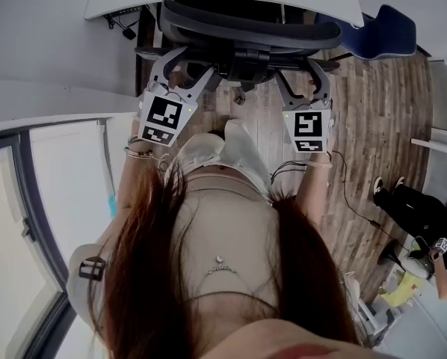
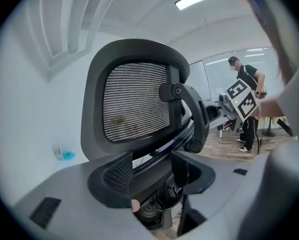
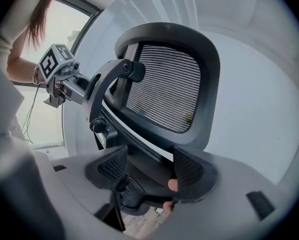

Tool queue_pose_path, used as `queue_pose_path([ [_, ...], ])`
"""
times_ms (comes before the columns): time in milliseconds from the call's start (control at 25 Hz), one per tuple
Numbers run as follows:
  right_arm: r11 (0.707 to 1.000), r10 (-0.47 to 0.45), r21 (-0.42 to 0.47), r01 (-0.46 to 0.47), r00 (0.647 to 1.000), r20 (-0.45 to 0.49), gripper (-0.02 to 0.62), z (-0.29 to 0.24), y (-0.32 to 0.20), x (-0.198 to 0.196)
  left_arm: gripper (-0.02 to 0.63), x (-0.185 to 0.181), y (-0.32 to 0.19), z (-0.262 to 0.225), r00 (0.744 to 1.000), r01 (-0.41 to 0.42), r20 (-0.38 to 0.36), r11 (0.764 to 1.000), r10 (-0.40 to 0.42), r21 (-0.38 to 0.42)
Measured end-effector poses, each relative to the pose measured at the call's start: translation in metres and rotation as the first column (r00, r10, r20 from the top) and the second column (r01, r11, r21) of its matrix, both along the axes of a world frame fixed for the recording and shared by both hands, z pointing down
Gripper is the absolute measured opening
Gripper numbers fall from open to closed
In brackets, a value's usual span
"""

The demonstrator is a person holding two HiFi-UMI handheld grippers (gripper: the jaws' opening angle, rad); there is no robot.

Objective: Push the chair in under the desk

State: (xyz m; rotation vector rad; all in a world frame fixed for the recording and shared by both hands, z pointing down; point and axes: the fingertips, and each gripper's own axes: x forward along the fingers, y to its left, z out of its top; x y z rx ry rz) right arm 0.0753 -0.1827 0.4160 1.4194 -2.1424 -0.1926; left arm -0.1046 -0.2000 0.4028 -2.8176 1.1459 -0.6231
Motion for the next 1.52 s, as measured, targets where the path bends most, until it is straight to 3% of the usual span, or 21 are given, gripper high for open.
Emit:
queue_pose_path([
  [200,1.0,-0.013,0.006,0.013,1.0,0.007,0.287,-0.001,-0.015,0.014,0.238,0.014,-0.015,-0.002,1.0,0.015,0.002,1.0,-0.015,-0.014],
  [480,1.0,-0.012,0.013,0.012,1.0,-0.004,0.287,-0.002,-0.006,0.007,0.238,0.004,-0.005,-0.003,0.999,0.039,-0.007,0.999,-0.039,0.002],
  [680,1.0,0.009,-0.012,-0.009,1.0,-0.005,0.287,0.001,-0.038,0.029,0.238,0.023,-0.039,-0.003,0.999,0.043,0.008,0.999,-0.043,-0.011],
  [920,1.0,-0.027,0.009,0.027,1.0,0.014,0.287,-0.001,-0.073,0.026,0.238,0.027,-0.072,-0.003,0.999,0.048,0.018,0.999,-0.048,-0.019],
  [1520,1.0,-0.016,0.004,0.016,1.0,0.009,0.287,0.001,-0.079,0.03,0.238,0.028,-0.078,-0.003,0.998,0.059,0.019,0.998,-0.058,-0.01],
])
